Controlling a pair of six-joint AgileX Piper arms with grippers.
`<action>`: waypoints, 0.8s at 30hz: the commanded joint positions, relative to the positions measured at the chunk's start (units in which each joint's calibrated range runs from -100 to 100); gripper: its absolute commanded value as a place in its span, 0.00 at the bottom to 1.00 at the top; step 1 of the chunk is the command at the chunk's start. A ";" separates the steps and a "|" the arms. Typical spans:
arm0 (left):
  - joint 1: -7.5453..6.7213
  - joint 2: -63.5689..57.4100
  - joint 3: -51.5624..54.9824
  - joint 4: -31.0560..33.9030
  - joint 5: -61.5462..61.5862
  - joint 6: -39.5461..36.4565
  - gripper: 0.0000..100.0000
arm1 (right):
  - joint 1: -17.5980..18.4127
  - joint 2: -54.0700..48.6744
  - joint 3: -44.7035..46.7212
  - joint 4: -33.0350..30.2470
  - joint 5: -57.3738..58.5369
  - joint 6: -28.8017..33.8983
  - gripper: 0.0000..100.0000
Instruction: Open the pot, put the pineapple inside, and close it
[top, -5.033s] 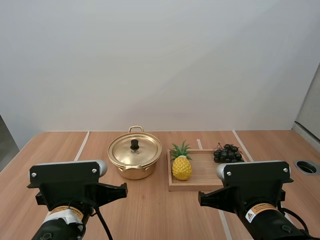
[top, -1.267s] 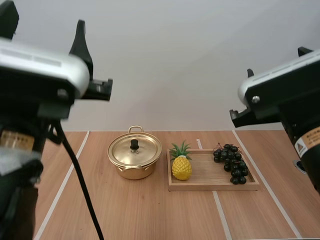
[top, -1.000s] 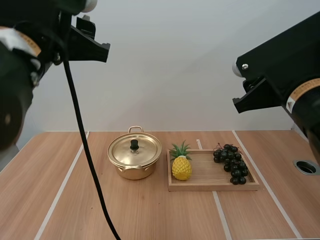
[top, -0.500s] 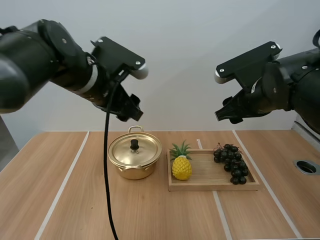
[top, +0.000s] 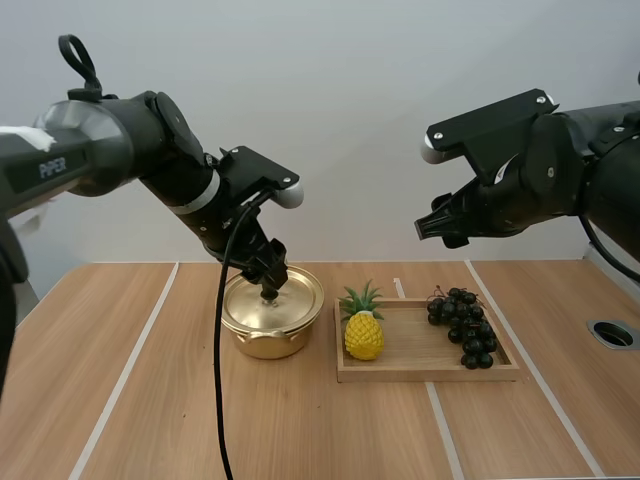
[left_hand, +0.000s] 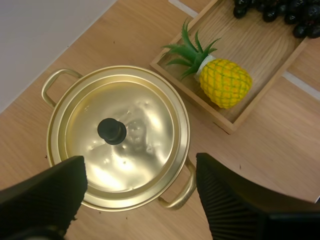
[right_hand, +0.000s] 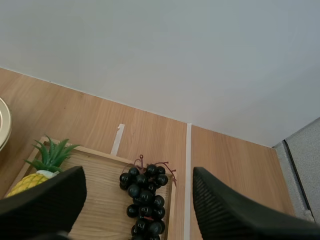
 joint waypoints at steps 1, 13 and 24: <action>-0.02 2.47 -0.44 -1.65 -4.59 0.17 1.00 | -0.07 -0.52 -0.68 0.97 1.37 -0.49 1.00; -0.02 13.30 -5.99 -3.65 -8.83 -0.97 1.00 | -0.07 -0.52 -0.68 4.93 5.50 -5.30 1.00; -0.11 19.32 -6.31 -3.80 -10.22 -0.97 1.00 | -0.07 -0.52 -0.68 4.93 5.50 -6.06 1.00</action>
